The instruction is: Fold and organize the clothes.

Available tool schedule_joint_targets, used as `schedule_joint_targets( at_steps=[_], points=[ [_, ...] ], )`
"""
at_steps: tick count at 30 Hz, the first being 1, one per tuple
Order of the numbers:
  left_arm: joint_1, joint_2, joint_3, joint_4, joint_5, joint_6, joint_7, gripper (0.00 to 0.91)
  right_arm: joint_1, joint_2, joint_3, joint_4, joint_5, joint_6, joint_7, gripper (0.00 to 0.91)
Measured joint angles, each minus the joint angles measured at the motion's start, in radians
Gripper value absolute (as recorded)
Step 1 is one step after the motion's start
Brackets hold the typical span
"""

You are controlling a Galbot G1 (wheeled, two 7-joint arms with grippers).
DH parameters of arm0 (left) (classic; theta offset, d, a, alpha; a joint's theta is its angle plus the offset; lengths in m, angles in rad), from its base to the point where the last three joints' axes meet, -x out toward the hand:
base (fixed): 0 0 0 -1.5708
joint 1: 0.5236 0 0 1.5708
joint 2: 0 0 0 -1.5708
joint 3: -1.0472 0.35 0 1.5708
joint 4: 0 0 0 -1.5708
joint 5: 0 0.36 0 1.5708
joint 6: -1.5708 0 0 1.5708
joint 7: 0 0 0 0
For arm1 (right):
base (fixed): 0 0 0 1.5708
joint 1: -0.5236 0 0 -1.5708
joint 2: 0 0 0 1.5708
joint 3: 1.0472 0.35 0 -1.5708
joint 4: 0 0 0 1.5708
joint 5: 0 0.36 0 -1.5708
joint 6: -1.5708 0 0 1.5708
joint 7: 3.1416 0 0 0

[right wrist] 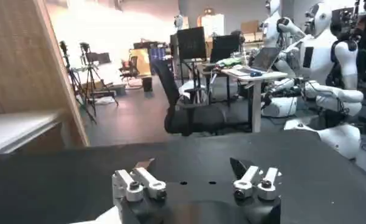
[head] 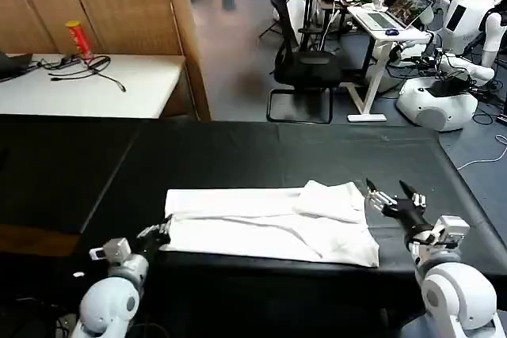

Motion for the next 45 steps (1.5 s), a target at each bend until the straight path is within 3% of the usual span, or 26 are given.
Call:
schedule_joint_targets(
  at_steps=[11,20,25,30,38,45],
  points=[
    [-0.011,0.098,-0.049,0.053,0.314,-0.118,0.032,0.0,-0.006,0.024,0.019,0.009,0.009,-0.002,0.003,0.878],
    [-0.034,0.295,-0.138,0.154,0.271,-0.196,0.03,0.0,-0.024,0.038,0.019,0.023,0.008,-0.001,0.004,0.878],
    [-0.03,0.348,-0.146,0.177,0.212,-0.18,0.017,0.0,-0.035,0.051,0.019,0.031,0.004,0.0,0.004,0.878],
    [-0.004,0.325,-0.115,0.114,0.116,-0.141,-0.028,0.0,-0.037,0.073,0.006,0.035,-0.006,0.001,0.008,0.878],
    [-0.005,0.208,0.016,-0.128,-0.046,-0.054,-0.073,0.0,-0.058,0.089,0.015,0.042,-0.021,0.004,0.01,0.878],
    [-0.056,0.115,0.181,-0.19,-0.091,-0.029,-0.083,0.0,-0.088,0.093,0.049,0.061,-0.02,0.004,0.008,0.878]
  ],
)
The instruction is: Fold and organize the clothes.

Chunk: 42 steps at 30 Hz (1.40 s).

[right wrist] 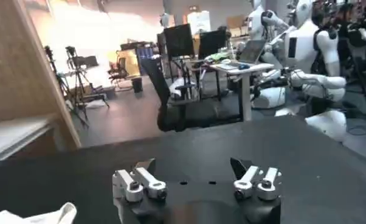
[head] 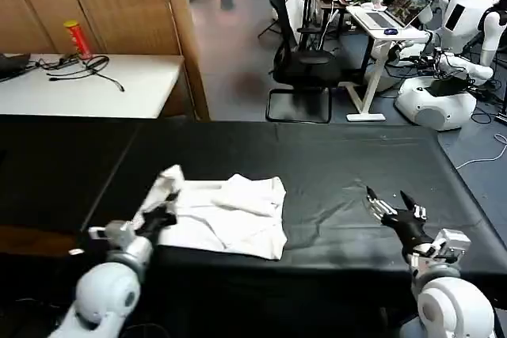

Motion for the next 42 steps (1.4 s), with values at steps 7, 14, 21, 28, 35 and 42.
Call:
schedule_joint_targets(
  at_steps=[7,14,21,28,35,42],
  points=[
    [-0.031,-0.084,0.138,0.012,0.025,-0.006,0.005,0.0,-0.018,0.02,0.01,0.001,-0.013,0.003,-0.004,0.878],
    [-0.058,-0.177,0.205,0.065,0.047,-0.017,0.007,0.0,-0.013,0.021,0.013,-0.004,-0.018,0.004,-0.005,0.878],
    [-0.059,-0.228,0.241,0.102,0.088,-0.021,0.023,0.0,-0.005,0.018,0.009,-0.012,-0.021,0.003,-0.008,0.878],
    [-0.077,-0.26,0.267,0.157,0.135,-0.059,0.048,0.878,-0.005,0.01,-0.001,-0.012,-0.022,0.004,-0.013,0.878],
    [-0.087,-0.285,0.294,0.194,0.069,-0.084,0.091,0.878,0.022,-0.022,-0.051,-0.036,-0.025,0.014,-0.028,0.878],
    [-0.111,-0.247,0.26,0.156,0.098,-0.113,0.12,0.878,0.079,-0.089,-0.166,-0.08,-0.039,0.001,-0.055,0.878]
  ],
)
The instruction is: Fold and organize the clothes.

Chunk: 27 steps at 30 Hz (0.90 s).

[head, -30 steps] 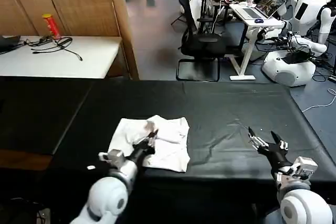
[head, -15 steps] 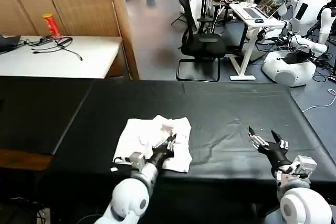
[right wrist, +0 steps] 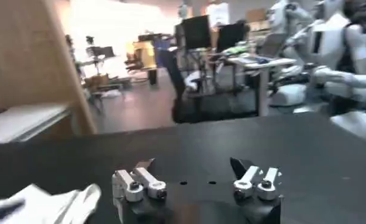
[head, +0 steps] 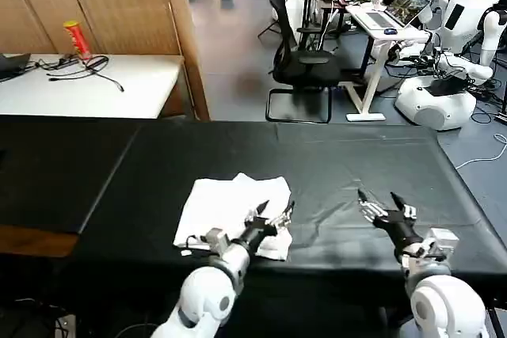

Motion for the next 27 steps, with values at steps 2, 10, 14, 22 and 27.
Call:
schedule_joint_targets(
  at_steps=[2,10,14,22,27],
  points=[
    [-0.013,0.028,-0.025,-0.018,0.032,-0.011,0.006,0.878,0.027,-0.021,-0.056,-0.019,-0.025,0.002,-0.009,0.878],
    [0.007,0.161,-0.145,-0.043,0.078,-0.027,0.004,0.878,0.139,-0.008,-0.302,-0.135,-0.164,0.025,-0.05,0.878],
    [0.047,0.179,-0.181,-0.05,0.115,-0.037,0.006,0.878,0.173,0.017,-0.379,-0.19,-0.21,0.03,-0.051,0.878],
    [0.089,0.177,-0.216,-0.031,0.118,-0.075,0.005,0.878,0.18,0.048,-0.409,-0.247,-0.322,-0.019,0.04,0.878],
    [0.105,0.167,-0.245,-0.002,0.109,-0.105,0.009,0.878,0.159,0.071,-0.385,-0.23,-0.264,0.021,0.024,0.878]
  ],
)
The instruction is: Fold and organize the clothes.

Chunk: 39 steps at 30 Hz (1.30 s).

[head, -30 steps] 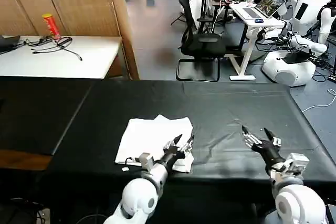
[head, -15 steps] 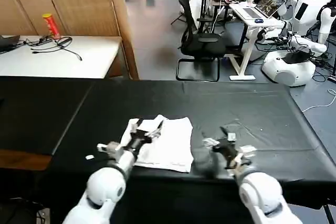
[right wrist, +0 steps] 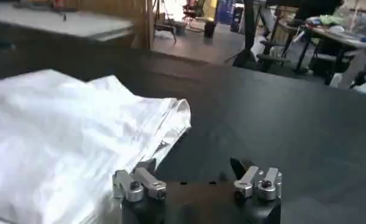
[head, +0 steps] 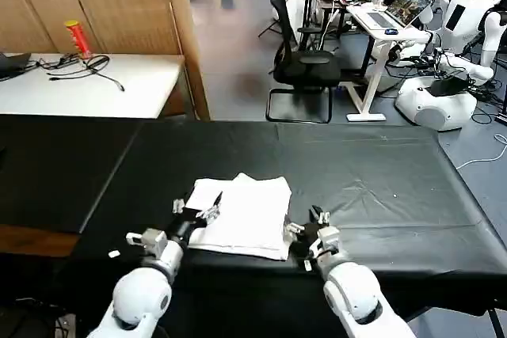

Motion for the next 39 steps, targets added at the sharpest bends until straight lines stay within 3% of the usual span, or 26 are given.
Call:
schedule_joint_targets(
  at_steps=[5,12,21,31,33,36,39],
  points=[
    [0.0,-0.023,-0.033,0.044,-0.052,-0.031,0.017,0.878,-0.039,0.032,0.056,0.063,0.081,0.015,-0.018,0.878],
    [0.002,-0.045,-0.081,0.104,-0.195,-0.041,0.04,0.878,-0.119,0.023,0.161,0.169,0.137,0.042,-0.026,0.878],
    [0.005,-0.055,-0.116,0.132,-0.37,-0.017,0.045,0.878,-0.149,0.028,0.211,0.259,0.151,0.045,-0.024,0.878],
    [-0.005,-0.066,-0.116,0.159,-0.433,0.003,0.049,0.39,-0.154,0.031,0.237,0.277,0.151,0.051,-0.023,0.878],
    [-0.009,-0.066,-0.119,0.166,-0.452,0.01,0.048,0.195,-0.155,0.033,0.239,0.279,0.151,0.052,-0.023,0.878],
    [-0.012,-0.066,-0.122,0.171,-0.482,0.017,0.048,0.029,-0.155,0.037,0.241,0.279,0.15,0.052,-0.023,0.878],
    [-0.012,-0.067,-0.122,0.17,-0.499,0.021,0.046,0.0,-0.155,0.04,0.242,0.279,0.149,0.052,-0.023,0.878]
  ],
)
